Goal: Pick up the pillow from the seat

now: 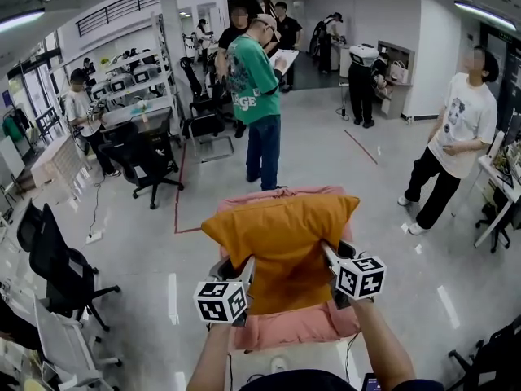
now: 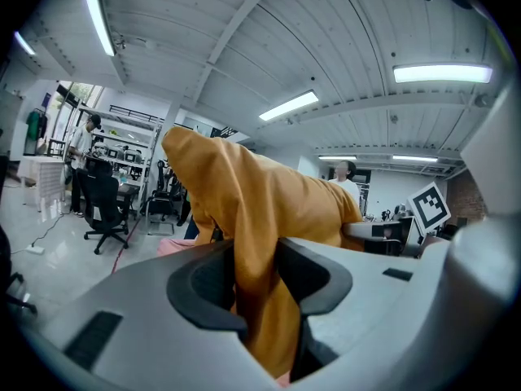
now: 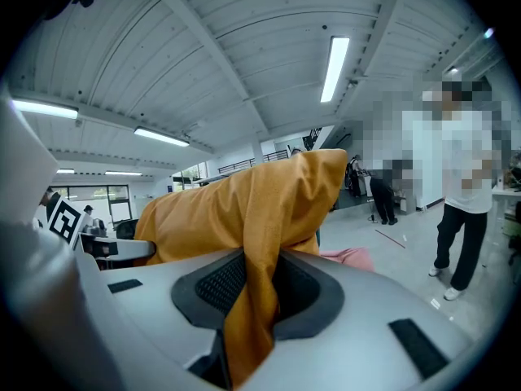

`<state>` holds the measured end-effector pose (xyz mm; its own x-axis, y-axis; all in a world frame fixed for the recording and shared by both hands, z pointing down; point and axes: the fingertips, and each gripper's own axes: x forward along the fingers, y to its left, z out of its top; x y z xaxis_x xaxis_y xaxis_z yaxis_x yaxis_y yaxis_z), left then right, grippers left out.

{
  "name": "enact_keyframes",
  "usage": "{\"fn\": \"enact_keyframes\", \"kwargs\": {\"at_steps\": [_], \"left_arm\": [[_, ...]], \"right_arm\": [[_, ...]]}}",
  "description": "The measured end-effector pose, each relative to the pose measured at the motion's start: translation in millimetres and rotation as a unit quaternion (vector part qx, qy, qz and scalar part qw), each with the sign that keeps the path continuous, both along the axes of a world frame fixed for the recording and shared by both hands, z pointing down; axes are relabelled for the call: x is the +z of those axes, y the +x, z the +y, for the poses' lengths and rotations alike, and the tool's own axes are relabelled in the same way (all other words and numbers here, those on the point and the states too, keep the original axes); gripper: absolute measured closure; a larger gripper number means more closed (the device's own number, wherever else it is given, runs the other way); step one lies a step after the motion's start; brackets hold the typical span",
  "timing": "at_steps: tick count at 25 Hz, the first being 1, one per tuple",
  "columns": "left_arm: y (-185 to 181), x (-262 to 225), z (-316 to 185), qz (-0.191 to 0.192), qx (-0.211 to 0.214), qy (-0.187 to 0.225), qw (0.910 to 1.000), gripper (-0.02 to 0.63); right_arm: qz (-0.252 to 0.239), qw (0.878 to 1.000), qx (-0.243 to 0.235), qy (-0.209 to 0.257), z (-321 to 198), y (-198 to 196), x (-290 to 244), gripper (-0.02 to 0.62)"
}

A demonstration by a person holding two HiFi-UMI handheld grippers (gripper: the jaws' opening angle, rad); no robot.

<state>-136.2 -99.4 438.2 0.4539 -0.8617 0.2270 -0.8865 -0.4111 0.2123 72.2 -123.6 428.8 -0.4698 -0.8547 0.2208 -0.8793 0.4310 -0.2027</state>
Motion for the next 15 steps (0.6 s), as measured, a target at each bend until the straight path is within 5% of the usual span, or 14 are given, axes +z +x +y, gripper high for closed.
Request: {"fn": "enact_keyframes", "kwargs": {"at_steps": [15], "left_arm": [[27, -22, 60, 0.003, -0.006, 0.017, 0.9998, 0.459]], "right_arm": [[-0.009, 1.000, -0.012, 0.017, 57, 26, -23, 0.491]]}}
